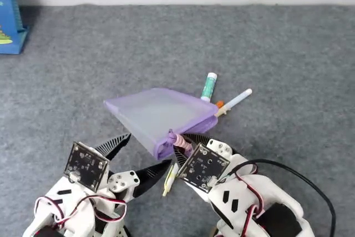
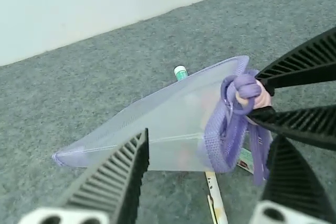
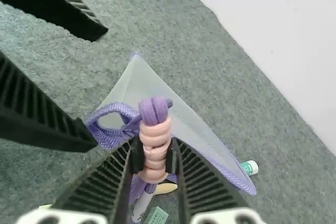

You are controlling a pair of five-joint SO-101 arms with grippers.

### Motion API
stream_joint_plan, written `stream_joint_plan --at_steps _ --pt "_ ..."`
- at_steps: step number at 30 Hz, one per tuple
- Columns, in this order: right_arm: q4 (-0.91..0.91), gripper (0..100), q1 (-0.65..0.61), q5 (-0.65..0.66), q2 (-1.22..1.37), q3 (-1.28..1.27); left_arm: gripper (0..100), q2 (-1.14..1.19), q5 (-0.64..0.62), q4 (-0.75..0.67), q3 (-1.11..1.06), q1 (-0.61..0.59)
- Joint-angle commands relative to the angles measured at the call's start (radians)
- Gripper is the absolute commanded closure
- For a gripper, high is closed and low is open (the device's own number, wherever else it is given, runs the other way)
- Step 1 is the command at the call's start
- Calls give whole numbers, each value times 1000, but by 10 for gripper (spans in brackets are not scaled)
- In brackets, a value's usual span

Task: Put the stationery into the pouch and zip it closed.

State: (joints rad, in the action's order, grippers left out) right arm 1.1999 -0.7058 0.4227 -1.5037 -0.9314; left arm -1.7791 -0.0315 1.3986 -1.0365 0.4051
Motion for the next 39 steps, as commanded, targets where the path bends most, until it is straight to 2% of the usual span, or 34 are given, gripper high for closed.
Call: stream_joint_plan --at_steps 1,6,12,17,20,26,33,39 --pt "2 990 -4 -14 -5 34 658 17 -9 -21 -18 -31" --pt "4 990 -1 -12 -4 87 658 17 49 -2 -35 -150" --pt "4 990 -2 -12 -5 89 659 20 66 -3 -64 -158" --pt "16 990 -4 -28 4 89 659 14 61 -6 -38 -140" --pt "15 990 -4 -38 4 89 659 14 38 3 -7 -83" --pt "35 990 -42 -40 -4 89 659 20 28 -41 -59 -23" --pt "54 990 -54 -37 -5 89 659 20 31 -152 -173 -127" --pt "44 990 -53 -34 -5 89 660 15 32 -149 -209 -193"
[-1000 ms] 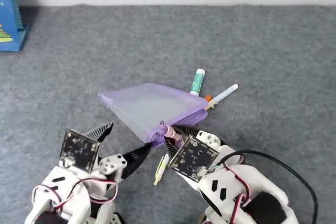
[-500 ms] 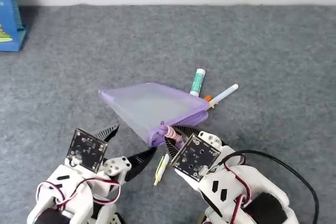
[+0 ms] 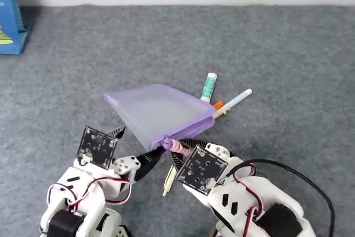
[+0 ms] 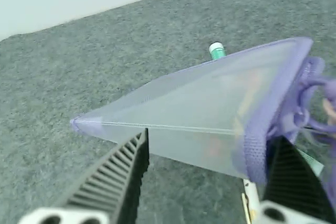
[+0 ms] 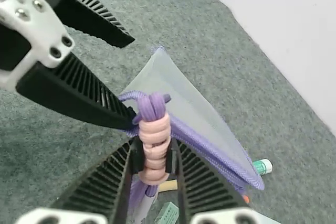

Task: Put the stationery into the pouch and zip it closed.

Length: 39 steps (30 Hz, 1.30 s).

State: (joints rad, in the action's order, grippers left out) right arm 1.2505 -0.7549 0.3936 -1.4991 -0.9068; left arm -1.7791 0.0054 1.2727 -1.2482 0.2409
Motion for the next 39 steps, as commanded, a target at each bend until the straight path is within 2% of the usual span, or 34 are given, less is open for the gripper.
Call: stream_joint_plan --at_steps 1,4,9,14,23,28,34,39 --pt "-7 990 -2 -5 -10 64 661 15 -3 -23 2 -29" --pt "-5 990 8 -5 -10 64 711 15 35 -23 2 -29" --pt "2 990 105 15 -12 64 857 15 109 -23 2 -52" --pt "4 990 111 40 -12 64 943 15 132 -26 2 -55" --pt "71 990 110 48 -58 64 981 15 130 -32 2 -48" --pt "186 990 120 112 -165 64 987 15 127 -26 -2 -55" --pt "269 990 240 133 -308 64 987 15 124 -29 -2 -129" --pt "283 990 328 150 -317 66 987 15 124 -25 -2 -158"
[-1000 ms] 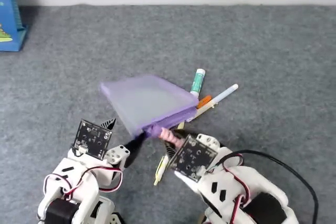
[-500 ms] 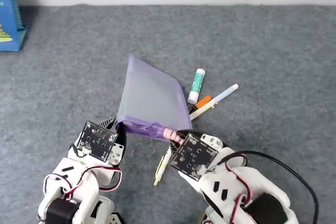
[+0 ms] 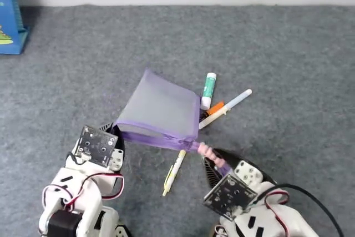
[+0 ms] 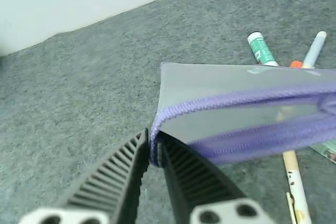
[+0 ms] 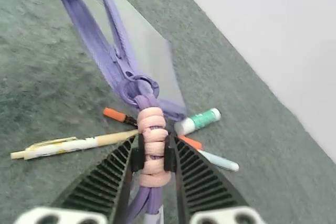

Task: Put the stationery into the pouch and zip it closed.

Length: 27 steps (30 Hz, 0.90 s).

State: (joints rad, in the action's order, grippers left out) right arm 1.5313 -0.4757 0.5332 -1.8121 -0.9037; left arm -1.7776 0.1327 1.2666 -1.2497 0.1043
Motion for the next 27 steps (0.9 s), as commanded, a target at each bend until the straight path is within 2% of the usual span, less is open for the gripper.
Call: stream_joint_plan --at_steps 1,4,8,13,16,24,27 --pt "-10 990 45 11 -4 63 987 14 -2 -21 -1 -11" --pt "-38 990 25 2 -2 63 969 14 2 -15 -2 40" --pt "-28 990 -36 -38 -1 63 892 17 -5 -17 -4 54" --pt "-27 990 -67 -51 -1 63 828 18 -78 -18 -4 54" --pt "-27 990 -67 -51 -2 63 832 18 -75 -44 -54 55" --pt "-25 990 -68 -46 -2 63 862 18 -74 -264 -249 57" --pt "-25 990 -65 -46 -2 63 930 14 -74 -259 -242 54"
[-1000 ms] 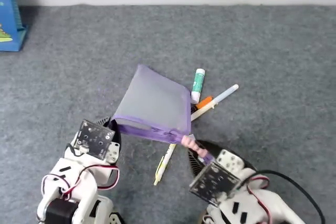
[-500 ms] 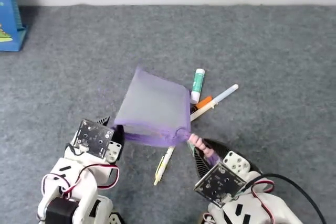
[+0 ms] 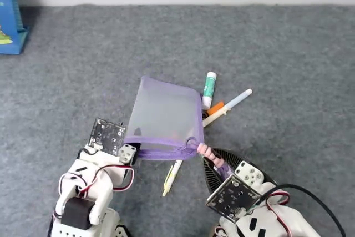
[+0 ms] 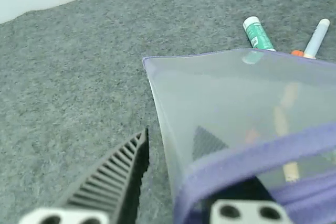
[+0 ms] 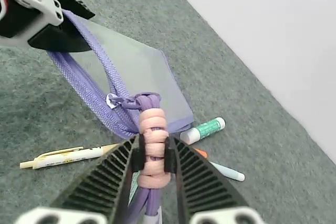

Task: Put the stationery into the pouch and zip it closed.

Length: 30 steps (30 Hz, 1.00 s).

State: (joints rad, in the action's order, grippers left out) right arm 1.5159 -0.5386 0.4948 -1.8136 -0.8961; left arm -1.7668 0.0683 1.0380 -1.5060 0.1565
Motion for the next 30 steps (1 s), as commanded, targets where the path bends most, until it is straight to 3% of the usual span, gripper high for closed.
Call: stream_joint_plan --at_steps 1,6,12,19,24,30 --pt "-10 990 1 -6 -1 55 957 3 -9 -31 19 0" --pt "-19 990 18 -6 -1 55 987 3 38 -15 28 -81" --pt "-56 990 157 -5 2 52 987 3 38 48 28 -190" --pt "-61 979 173 -38 8 38 987 3 32 63 77 -190" --pt "-42 817 179 -176 8 38 987 3 32 166 180 -152" --pt "-41 905 179 -206 42 37 987 8 32 318 367 -167"
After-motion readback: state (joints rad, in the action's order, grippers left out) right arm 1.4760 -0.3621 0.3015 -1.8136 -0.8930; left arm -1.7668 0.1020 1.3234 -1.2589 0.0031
